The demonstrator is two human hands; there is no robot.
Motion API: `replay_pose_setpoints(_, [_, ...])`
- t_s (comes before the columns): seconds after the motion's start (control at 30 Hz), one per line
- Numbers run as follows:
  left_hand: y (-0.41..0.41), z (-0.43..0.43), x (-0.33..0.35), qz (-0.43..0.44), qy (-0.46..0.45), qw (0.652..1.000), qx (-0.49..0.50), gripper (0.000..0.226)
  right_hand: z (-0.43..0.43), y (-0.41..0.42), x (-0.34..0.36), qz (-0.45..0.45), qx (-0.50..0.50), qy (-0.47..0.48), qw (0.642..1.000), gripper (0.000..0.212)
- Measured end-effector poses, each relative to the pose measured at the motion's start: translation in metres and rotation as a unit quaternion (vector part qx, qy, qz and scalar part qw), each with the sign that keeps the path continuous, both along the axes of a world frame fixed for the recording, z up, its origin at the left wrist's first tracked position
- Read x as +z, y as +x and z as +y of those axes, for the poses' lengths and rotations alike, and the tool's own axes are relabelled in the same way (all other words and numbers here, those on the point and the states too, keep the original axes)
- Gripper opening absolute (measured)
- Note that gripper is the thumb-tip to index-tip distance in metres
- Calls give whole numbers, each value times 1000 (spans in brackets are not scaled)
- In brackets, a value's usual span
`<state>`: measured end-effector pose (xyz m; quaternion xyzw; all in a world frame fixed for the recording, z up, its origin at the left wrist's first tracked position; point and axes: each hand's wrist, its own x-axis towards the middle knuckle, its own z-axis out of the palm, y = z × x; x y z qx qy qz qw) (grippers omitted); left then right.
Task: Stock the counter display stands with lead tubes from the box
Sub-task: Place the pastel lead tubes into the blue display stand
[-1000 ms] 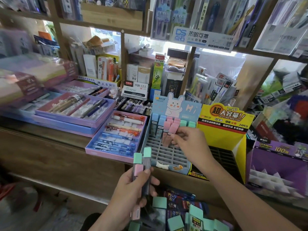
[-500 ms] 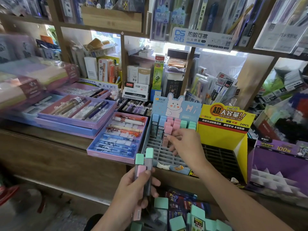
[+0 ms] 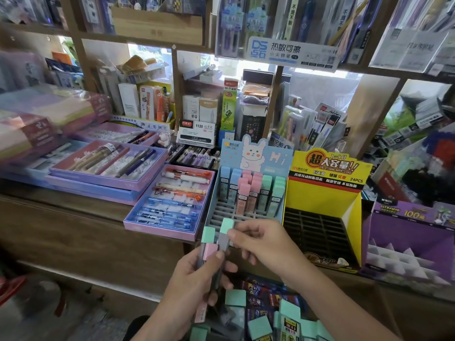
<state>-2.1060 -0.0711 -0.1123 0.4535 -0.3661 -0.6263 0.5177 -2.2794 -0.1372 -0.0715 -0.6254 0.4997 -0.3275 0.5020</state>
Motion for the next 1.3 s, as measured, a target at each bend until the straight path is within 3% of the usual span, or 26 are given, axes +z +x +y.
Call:
replay_pose_setpoints(0.3, [1, 1, 0, 35, 20, 999, 0, 24, -5, -13, 11, -185, -5, 85, 979, 8])
replay_pose_setpoints(0.43, [4, -1, -2, 47, 12, 999, -6, 20, -4, -17, 14, -202, 14, 105, 974, 14])
replay_pose_setpoints(0.6, [7, -2, -8, 30, -2, 999, -15, 30, -3, -21, 14, -199, 27, 98, 975, 24])
replay_pose_setpoints(1.03, [8, -4, -14, 20, 4, 1000, -13, 34, -8, -31, 19, -147, -28, 16, 989, 18])
replay_pose_setpoints(1.3, [8, -8, -17, 96, 21, 995, 3, 22, -33, -51, 42, -39, -128, -150, 980, 15])
